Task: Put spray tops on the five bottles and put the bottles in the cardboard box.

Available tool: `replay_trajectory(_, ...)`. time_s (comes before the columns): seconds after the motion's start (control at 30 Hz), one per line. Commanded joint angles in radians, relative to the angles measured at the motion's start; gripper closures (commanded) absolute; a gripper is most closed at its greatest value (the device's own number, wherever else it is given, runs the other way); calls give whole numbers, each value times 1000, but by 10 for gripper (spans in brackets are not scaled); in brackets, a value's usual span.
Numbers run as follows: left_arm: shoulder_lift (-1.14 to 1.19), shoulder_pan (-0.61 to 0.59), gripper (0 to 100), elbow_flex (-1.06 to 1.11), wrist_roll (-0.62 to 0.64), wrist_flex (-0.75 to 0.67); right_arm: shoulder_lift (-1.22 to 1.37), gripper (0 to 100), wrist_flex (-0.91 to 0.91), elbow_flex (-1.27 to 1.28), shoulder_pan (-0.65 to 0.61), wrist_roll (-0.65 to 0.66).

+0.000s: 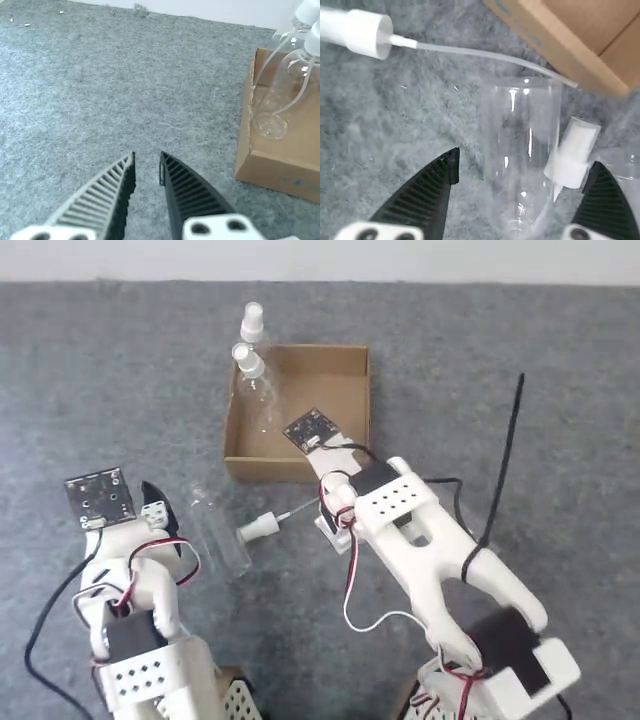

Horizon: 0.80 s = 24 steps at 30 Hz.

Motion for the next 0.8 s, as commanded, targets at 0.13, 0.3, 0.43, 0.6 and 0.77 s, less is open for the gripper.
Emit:
replay_trajectory(0.13,-18,2,924,-12,-9,-28,8,799,-10,-12,10,14)
replay_trajectory(0.3,-18,2,924,-12,-9,-28,7,920,-4,-6,12,14)
replay_trajectory(0.43,-18,0,924,-12,-9,-28,5,966,8,-6,33,8)
replay_trajectory(0.6,-18,0,924,-10,-9,-28,4,973,77,-8,58,-17)
replay_trajectory(0.77,-18,0,924,-10,-9,-29,4,975,102,-12,82,-195)
